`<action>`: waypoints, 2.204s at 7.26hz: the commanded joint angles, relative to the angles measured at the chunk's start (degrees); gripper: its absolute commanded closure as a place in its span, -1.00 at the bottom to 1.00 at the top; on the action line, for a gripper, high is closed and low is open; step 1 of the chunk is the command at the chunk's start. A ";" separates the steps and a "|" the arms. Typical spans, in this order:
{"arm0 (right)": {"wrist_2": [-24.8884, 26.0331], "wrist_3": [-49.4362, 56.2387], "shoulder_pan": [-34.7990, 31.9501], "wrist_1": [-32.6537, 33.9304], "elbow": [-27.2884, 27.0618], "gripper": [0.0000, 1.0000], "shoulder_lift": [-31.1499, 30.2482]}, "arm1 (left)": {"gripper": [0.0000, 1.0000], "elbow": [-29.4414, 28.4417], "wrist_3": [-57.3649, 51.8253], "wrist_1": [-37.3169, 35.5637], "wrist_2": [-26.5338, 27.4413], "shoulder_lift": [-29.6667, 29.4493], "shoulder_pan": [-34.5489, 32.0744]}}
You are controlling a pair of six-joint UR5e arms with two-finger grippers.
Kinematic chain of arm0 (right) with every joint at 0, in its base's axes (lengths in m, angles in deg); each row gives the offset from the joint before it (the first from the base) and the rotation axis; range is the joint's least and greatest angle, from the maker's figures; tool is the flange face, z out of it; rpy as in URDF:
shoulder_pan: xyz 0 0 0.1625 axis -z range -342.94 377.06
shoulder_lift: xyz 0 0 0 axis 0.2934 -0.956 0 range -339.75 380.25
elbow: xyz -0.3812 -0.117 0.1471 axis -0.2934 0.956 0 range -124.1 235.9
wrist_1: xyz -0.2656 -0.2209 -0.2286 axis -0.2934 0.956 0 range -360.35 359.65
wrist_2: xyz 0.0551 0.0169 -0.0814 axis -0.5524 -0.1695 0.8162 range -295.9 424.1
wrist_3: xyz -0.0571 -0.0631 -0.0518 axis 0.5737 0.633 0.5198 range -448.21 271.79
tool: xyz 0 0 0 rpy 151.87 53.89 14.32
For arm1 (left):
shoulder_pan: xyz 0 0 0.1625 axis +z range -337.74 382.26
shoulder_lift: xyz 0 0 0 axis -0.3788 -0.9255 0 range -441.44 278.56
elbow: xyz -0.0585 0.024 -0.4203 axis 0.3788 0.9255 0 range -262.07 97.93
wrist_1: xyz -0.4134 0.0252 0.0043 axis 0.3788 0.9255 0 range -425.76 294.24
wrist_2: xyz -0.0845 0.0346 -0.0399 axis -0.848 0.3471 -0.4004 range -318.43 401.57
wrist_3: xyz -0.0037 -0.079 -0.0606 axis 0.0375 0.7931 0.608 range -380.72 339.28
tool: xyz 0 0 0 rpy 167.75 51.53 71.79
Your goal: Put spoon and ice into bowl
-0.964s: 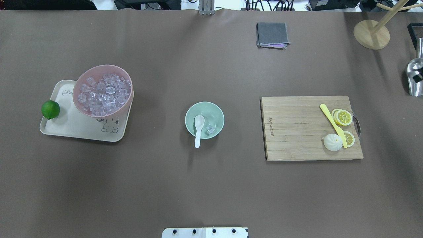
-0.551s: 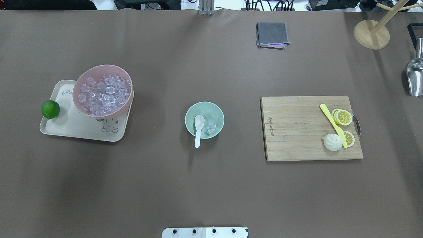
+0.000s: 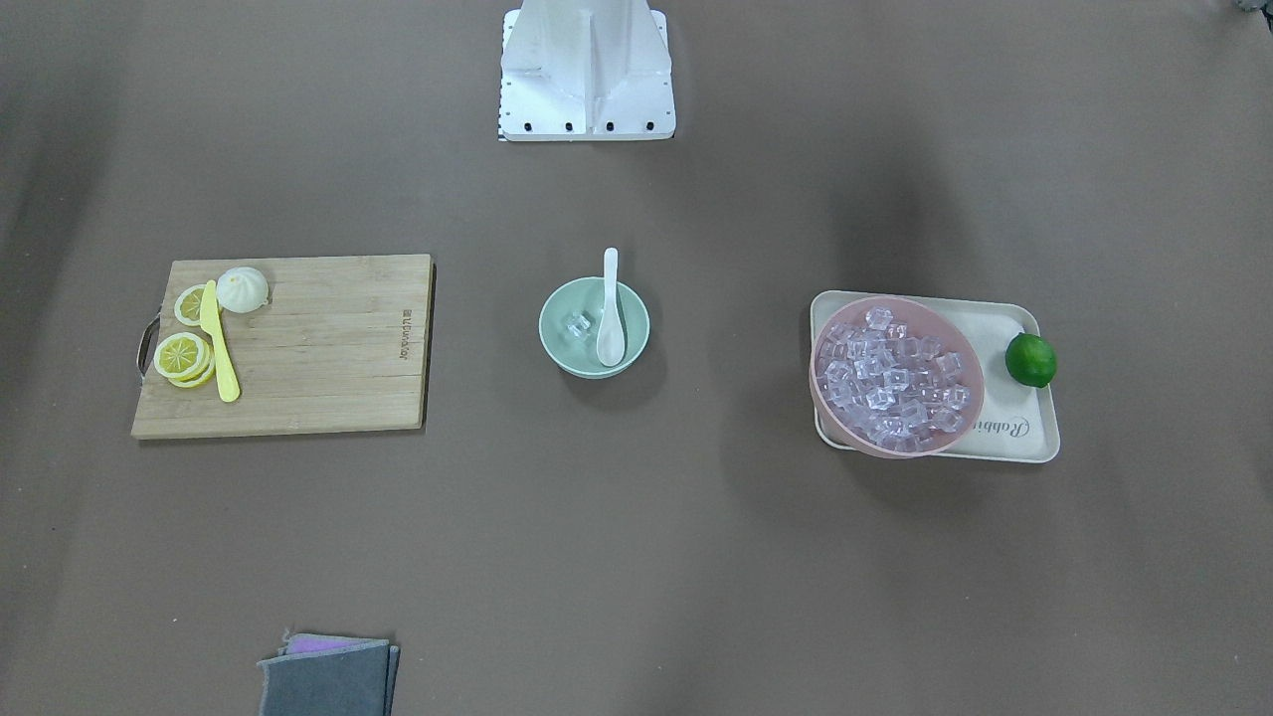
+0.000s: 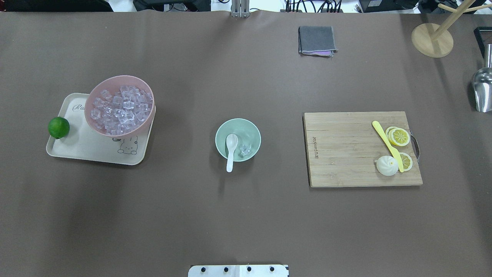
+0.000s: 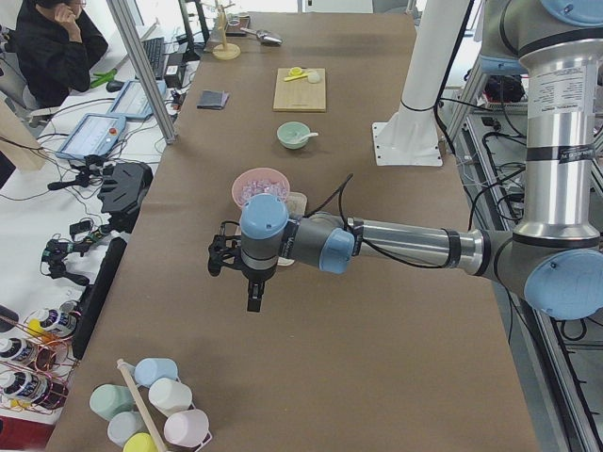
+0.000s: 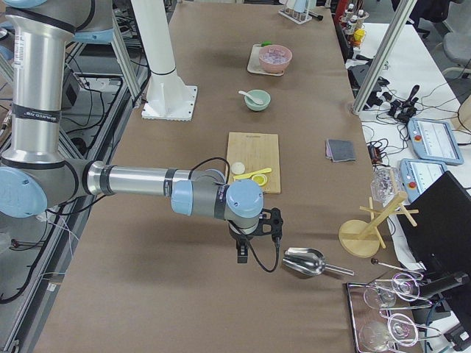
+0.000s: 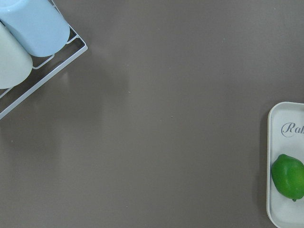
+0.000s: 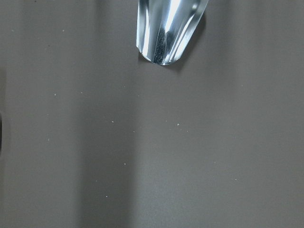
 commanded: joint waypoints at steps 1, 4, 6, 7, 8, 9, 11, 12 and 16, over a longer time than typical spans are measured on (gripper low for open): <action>0.35 -0.17 1.11 6.60 -0.08 -1.00 4.34 | -0.96 -2.02 0.01 -0.71 0.52 -2.58 0.24; 1.50 -0.08 1.11 8.41 -0.17 -1.00 5.61 | -0.96 -3.53 0.01 -0.98 4.04 -4.70 0.50; 1.06 -0.08 1.11 8.15 -0.08 -1.00 5.70 | -0.96 -3.62 -0.07 -0.89 4.13 -4.18 0.50; 1.06 -0.08 1.11 8.06 -0.17 -1.00 5.70 | -0.96 -3.70 -0.07 -0.98 4.13 -3.92 0.50; 0.88 -0.08 1.11 8.06 -0.17 -1.00 5.70 | -0.96 -3.79 -0.07 -0.98 4.13 -3.83 0.50; 0.88 -0.08 1.11 8.15 -0.17 -1.00 5.70 | -0.96 -4.05 -0.07 -0.89 4.13 -3.82 0.50; 0.80 -0.08 1.11 8.15 -0.17 -1.00 5.44 | -0.96 -4.06 -0.07 -0.98 4.13 -3.74 0.42; 0.53 0.01 1.11 8.15 -0.34 -1.00 5.43 | -0.96 -4.14 -0.07 -0.98 4.13 -3.74 0.50; 0.53 0.01 1.11 8.15 -0.43 -1.00 5.08 | -0.96 -4.06 -0.07 -0.98 3.78 -3.82 0.50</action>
